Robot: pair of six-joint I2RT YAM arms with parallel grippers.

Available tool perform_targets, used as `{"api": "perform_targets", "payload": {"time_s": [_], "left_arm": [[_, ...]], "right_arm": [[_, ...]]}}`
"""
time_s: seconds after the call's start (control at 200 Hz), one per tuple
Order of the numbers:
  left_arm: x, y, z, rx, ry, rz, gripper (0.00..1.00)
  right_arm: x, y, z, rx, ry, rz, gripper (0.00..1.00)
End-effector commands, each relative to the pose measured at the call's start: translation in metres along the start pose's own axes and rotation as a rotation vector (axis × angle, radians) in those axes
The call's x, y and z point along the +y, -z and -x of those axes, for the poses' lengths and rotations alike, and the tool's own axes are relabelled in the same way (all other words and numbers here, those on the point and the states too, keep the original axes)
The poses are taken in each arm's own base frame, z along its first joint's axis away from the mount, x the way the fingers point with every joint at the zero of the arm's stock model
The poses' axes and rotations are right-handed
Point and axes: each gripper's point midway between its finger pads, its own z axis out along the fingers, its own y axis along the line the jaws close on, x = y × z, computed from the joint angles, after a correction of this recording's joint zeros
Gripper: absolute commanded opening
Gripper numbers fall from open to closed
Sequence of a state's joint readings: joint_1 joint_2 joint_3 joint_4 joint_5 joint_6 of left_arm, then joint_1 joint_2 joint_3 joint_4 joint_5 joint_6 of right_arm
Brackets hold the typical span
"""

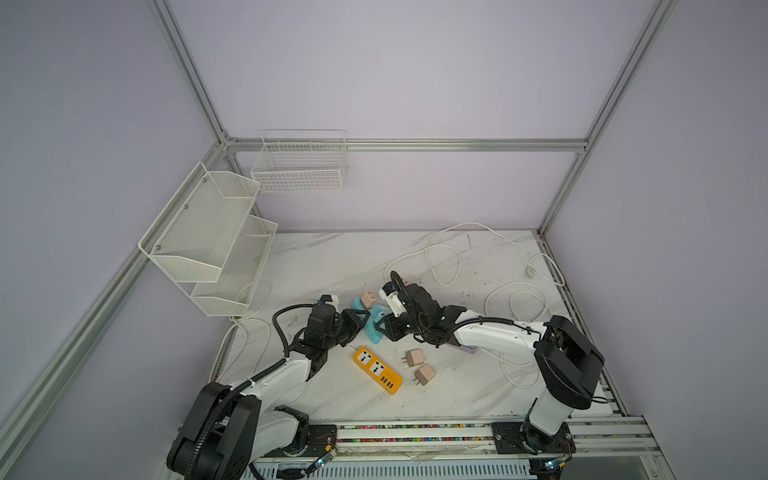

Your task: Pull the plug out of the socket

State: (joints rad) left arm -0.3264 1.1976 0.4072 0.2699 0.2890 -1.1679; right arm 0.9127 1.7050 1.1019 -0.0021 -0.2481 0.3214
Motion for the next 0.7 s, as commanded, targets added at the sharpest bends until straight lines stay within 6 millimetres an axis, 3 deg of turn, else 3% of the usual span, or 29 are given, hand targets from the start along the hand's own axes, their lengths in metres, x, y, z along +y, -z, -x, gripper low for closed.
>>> {"api": "perform_targets", "payload": {"time_s": [0.0, 0.115, 0.215, 0.385, 0.51, 0.6, 0.695], "left_arm": [[0.019, -0.001, -0.001, 0.001, -0.029, 0.07, 0.0], [0.017, -0.002, 0.0, 0.002, -0.032, 0.068, 0.0], [0.018, -0.002, -0.001, 0.004, -0.033, 0.072, 0.0], [0.018, -0.001, -0.003, 0.01, -0.033, 0.064, 0.0], [0.013, 0.001, -0.003, 0.008, -0.042, 0.038, 0.0], [0.008, 0.0, -0.003, 0.014, -0.046, 0.019, 0.0], [0.007, 0.001, -0.001, 0.006, -0.051, 0.02, 0.0]], "right_arm": [[0.024, 0.026, 0.043, -0.14, 0.035, 0.07, 0.0], [0.05, 0.017, 0.035, -0.12, 0.095, 0.068, 0.0], [0.052, 0.011, 0.029, -0.086, 0.145, 0.044, 0.0], [0.02, 0.024, 0.041, -0.129, 0.057, 0.051, 0.0], [0.009, 0.029, 0.047, -0.149, 0.029, 0.015, 0.0], [0.013, 0.027, 0.046, -0.149, 0.029, 0.008, 0.0], [0.03, 0.022, 0.038, -0.136, 0.063, 0.023, 0.0]]}}
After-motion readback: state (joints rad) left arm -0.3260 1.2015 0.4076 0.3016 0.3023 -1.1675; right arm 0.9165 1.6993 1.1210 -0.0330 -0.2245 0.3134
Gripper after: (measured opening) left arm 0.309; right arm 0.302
